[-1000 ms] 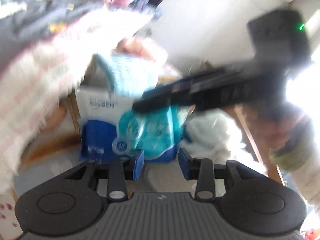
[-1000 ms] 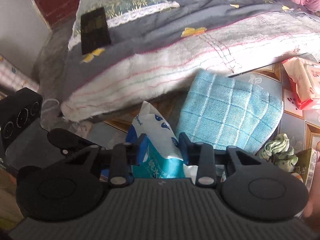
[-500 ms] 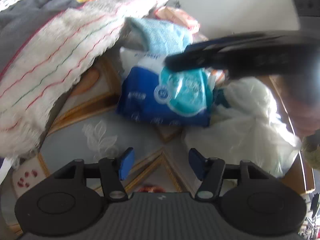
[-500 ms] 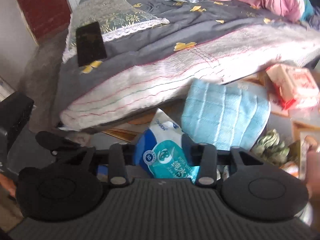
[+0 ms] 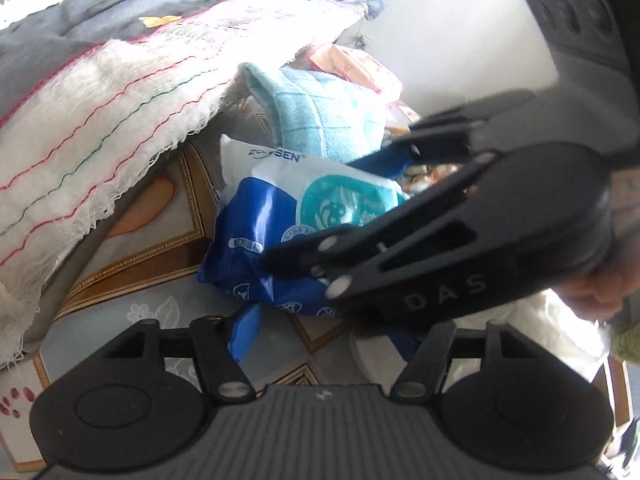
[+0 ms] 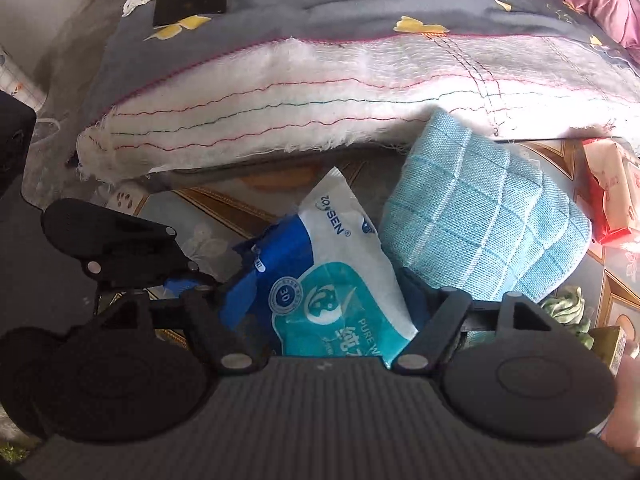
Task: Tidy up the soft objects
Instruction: 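Carry the blue wet wipes pack with the right gripper over the cardboard box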
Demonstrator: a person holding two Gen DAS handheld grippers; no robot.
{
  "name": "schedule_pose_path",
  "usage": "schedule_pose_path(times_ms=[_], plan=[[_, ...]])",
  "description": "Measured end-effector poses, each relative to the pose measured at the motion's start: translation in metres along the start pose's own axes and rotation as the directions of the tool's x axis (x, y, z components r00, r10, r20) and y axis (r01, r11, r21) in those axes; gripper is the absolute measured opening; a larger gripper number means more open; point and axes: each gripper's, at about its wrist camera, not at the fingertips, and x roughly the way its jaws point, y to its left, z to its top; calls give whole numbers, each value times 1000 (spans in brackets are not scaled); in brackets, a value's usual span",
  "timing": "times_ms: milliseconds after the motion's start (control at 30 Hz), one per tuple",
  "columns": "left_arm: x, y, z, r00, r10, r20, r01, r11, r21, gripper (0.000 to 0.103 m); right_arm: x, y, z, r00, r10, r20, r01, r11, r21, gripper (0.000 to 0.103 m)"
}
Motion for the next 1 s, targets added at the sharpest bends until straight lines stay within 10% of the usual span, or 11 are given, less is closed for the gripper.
schedule_pose_path(times_ms=[267,633,733,1000], plan=[[-18,10,-7,999,-38,37,41,997,-72,56,-26,9,-1,998,-33,46,33,999,-6,40],[-88,-6,1,988,16,154,-26,998,63,56,-88,27,-19,978,-33,207,-15,974,224,36],[-96,-21,8,993,40,107,-63,974,216,58,-96,25,-49,961,-1,276,-121,897,426,35],[-59,-35,-16,994,68,-85,-25,903,430,58,-56,30,-149,924,9,382,-327,536,779,35]])
